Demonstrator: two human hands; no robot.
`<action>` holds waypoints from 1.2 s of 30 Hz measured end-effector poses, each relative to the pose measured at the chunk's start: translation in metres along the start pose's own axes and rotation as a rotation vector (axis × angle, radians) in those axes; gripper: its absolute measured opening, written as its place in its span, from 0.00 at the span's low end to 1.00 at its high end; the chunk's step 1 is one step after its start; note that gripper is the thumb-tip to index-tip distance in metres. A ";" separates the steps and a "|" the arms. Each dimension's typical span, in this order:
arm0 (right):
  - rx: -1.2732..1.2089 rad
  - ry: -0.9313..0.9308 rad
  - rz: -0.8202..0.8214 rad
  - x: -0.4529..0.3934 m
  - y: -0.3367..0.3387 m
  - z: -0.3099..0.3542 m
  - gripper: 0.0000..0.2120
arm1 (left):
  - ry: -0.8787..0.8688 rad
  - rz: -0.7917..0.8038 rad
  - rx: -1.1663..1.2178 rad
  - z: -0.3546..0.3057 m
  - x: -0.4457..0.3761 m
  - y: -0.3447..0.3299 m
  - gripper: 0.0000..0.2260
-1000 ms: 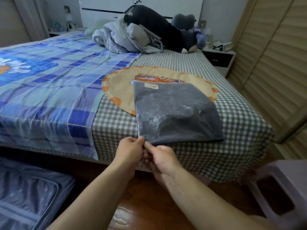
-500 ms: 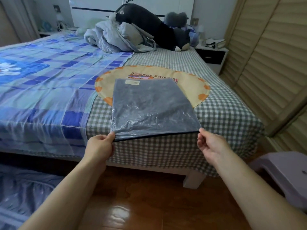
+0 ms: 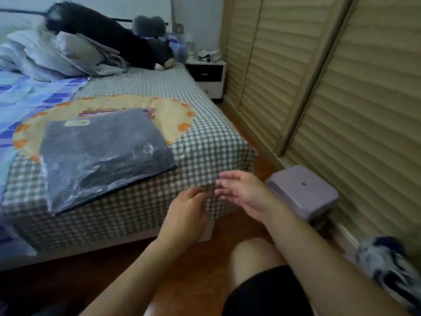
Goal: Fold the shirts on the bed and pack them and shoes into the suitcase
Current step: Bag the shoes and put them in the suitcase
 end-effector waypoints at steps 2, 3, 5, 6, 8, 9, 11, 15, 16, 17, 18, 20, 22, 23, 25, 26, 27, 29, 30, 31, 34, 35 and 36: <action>0.110 0.098 -0.285 0.031 0.074 -0.031 0.07 | -0.058 0.015 0.174 -0.060 -0.030 -0.028 0.12; 0.139 0.104 -0.432 0.049 0.112 -0.051 0.09 | -0.091 0.040 0.240 -0.094 -0.045 -0.044 0.11; 0.194 0.029 -0.692 0.094 0.183 -0.102 0.11 | -0.204 0.126 0.304 -0.167 -0.068 -0.087 0.09; 0.211 -0.031 -0.787 0.119 0.212 -0.131 0.10 | -0.276 0.169 0.308 -0.203 -0.074 -0.111 0.09; 0.208 -0.136 -0.936 0.164 0.258 -0.188 0.09 | -0.384 0.254 0.276 -0.259 -0.075 -0.159 0.10; 0.215 -0.185 -0.996 0.183 0.274 -0.213 0.09 | -0.411 0.297 0.255 -0.276 -0.069 -0.184 0.09; 0.267 -0.280 -1.068 0.214 0.293 -0.250 0.07 | -0.460 0.368 0.164 -0.281 -0.041 -0.228 0.08; 0.461 -0.237 -1.088 0.216 0.300 -0.258 0.09 | -0.284 0.488 0.058 -0.234 0.019 -0.276 0.19; 0.516 -0.211 -1.065 0.208 0.298 -0.252 0.12 | -0.212 0.483 0.078 -0.232 0.016 -0.277 0.19; 0.565 -0.211 -1.046 0.200 0.297 -0.247 0.16 | -0.179 0.437 0.098 -0.232 0.011 -0.276 0.18; 0.611 -0.247 -1.046 0.194 0.298 -0.244 0.19 | -0.202 0.376 0.083 -0.235 0.004 -0.273 0.17; 0.728 -0.381 -1.124 0.193 0.310 -0.247 0.22 | -0.258 0.340 0.077 -0.235 -0.003 -0.267 0.16; 0.788 -0.550 -1.103 0.199 0.324 -0.264 0.26 | -0.191 0.392 0.096 -0.221 0.000 -0.263 0.15; 0.778 -0.597 -1.054 0.198 0.329 -0.274 0.26 | -0.145 0.411 0.099 -0.214 0.003 -0.263 0.15; 0.686 -0.561 -0.999 0.194 0.337 -0.286 0.24 | -0.106 0.431 0.099 -0.206 0.007 -0.267 0.15; 0.637 -0.524 -1.002 0.192 0.340 -0.288 0.21 | -0.111 0.449 0.103 -0.205 0.007 -0.269 0.15; 0.608 -0.505 -1.018 0.191 0.343 -0.287 0.18 | -0.118 0.465 0.099 -0.205 0.007 -0.271 0.15; 0.640 -0.496 -1.085 0.198 0.346 -0.284 0.15 | -0.119 0.487 0.102 -0.206 0.008 -0.269 0.15; 0.670 -0.479 -1.146 0.206 0.345 -0.281 0.15 | -0.122 0.475 0.105 -0.208 0.008 -0.265 0.15; 0.693 -0.439 -1.203 0.215 0.344 -0.276 0.15 | -0.138 0.439 0.105 -0.210 0.006 -0.261 0.15; 0.746 -0.245 -1.286 0.249 0.338 -0.246 0.15 | -0.197 0.287 0.133 -0.227 -0.013 -0.243 0.14; 0.781 -0.161 -1.297 0.258 0.337 -0.231 0.16 | -0.194 0.236 0.160 -0.235 -0.023 -0.235 0.14; 0.812 -0.067 -1.296 0.264 0.333 -0.213 0.15 | -0.182 0.189 0.193 -0.242 -0.034 -0.226 0.14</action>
Point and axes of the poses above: each hand's wrist, its own x-axis away from the middle knuckle, its own y-axis out of the back of the hand, z = x × y, the point moved 2 cm from there along -x, towards the middle knuckle, and after that the axes turned 12 degrees about -y, right-handed, at the moved point
